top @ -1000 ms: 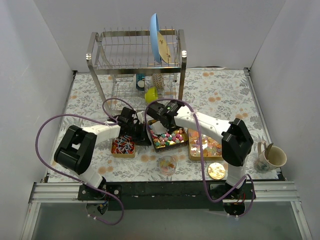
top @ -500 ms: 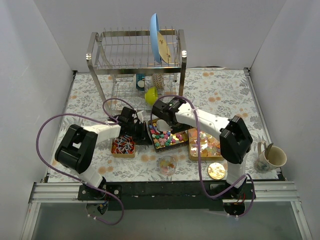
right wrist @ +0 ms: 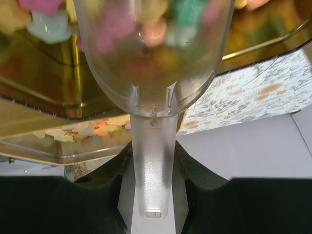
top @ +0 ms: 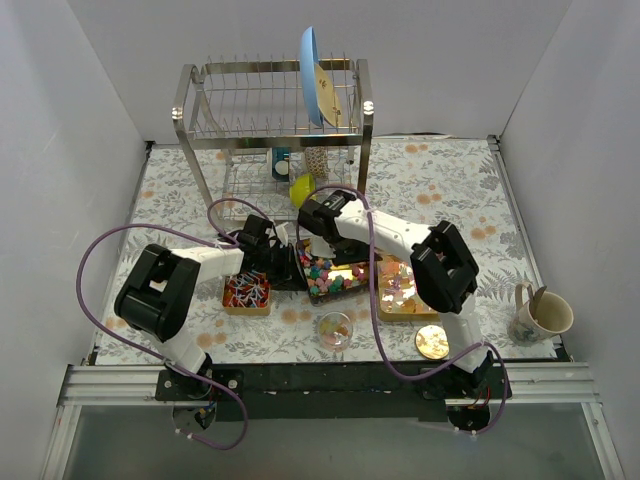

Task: Pack the candies
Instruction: Scoop the fake candies from the storage box, then place the fake candies in the packing bottle, then adjust the spatula, then scoop the fake candies from the storage box.

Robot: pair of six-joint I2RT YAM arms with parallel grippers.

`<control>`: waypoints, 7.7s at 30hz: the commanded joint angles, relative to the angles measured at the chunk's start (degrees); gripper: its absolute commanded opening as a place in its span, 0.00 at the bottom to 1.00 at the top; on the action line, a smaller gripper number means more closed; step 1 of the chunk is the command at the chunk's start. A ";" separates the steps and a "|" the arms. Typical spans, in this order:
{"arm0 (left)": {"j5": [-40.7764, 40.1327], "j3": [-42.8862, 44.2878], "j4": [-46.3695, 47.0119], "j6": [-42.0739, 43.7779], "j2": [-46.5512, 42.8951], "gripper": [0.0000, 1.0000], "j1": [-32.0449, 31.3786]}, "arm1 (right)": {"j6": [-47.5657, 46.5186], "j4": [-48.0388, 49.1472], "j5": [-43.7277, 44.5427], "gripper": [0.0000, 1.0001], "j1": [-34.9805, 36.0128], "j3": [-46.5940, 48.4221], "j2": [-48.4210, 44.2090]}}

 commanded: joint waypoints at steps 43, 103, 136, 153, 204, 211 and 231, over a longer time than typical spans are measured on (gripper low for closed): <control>8.79 18.06 -28.40 14.86 -8.73 0.45 7.96 | 0.27 21.45 -28.87 0.01 -9.08 -4.96 -5.82; -7.56 11.21 -30.96 23.66 -27.10 0.72 19.03 | -20.21 3.53 -10.26 0.01 7.26 -26.68 -40.55; -7.64 7.52 -28.59 21.46 -32.55 0.71 19.65 | -24.78 -0.43 11.66 0.01 16.78 -14.82 -32.90; 21.27 4.71 -11.63 5.83 -35.73 0.00 17.90 | -21.74 8.64 -0.73 0.01 5.51 2.02 -20.07; 4.14 -4.26 -5.48 -1.39 -16.66 0.00 6.91 | -55.63 5.64 -5.85 0.01 -8.20 -7.69 -18.40; 3.52 -5.40 -2.22 -4.47 -13.23 0.00 4.36 | -57.39 5.11 -4.61 0.01 -8.20 -10.32 -18.22; 2.20 -2.76 -1.26 -7.37 -9.79 0.00 2.51 | -49.30 3.27 0.30 0.01 -3.81 -0.76 -10.57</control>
